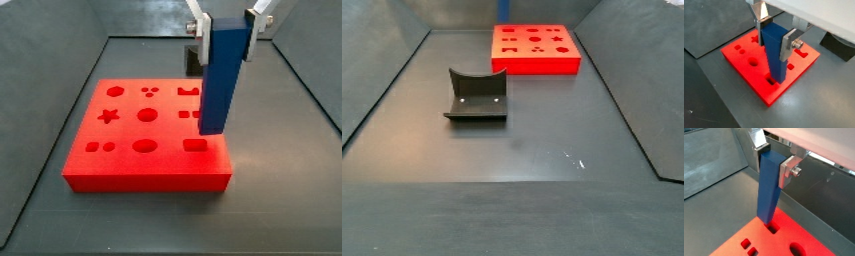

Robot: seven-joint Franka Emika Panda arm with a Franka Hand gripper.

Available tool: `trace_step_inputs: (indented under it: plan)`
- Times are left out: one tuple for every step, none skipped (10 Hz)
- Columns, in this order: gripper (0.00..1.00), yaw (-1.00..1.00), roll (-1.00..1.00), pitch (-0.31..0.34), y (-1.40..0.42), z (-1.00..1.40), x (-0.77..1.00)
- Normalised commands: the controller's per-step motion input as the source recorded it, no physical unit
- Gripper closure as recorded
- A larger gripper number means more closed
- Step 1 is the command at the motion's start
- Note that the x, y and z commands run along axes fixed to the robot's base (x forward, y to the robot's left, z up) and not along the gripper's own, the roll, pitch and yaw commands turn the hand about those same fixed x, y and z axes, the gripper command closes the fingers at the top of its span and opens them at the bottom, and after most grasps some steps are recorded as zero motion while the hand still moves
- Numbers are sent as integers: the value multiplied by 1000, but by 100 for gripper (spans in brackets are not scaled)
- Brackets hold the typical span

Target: Insert the rectangle object.

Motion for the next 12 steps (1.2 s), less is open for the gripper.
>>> trace_step_inputs:
  plan:
    - [100, 0, 0, -66, 0, -349, -223]
    - [100, 0, -153, -67, -126, -309, -83]
    - [100, 0, -150, -50, -43, -77, -9]
    - [100, 0, -159, -13, -100, -117, 0]
    - [100, 0, -139, -43, -34, -131, 0]
    - [100, 0, -79, -56, -11, -140, 0]
    - [100, 0, -36, -54, 0, -143, 0]
    - [100, 0, 0, -37, 0, -134, 0]
    - [100, 0, 0, -31, 0, -137, -31]
    - [100, -51, 0, -41, 43, -186, -140]
    - [100, -117, 33, -39, 54, -203, -229]
    - [100, -166, 24, -37, 60, -200, -251]
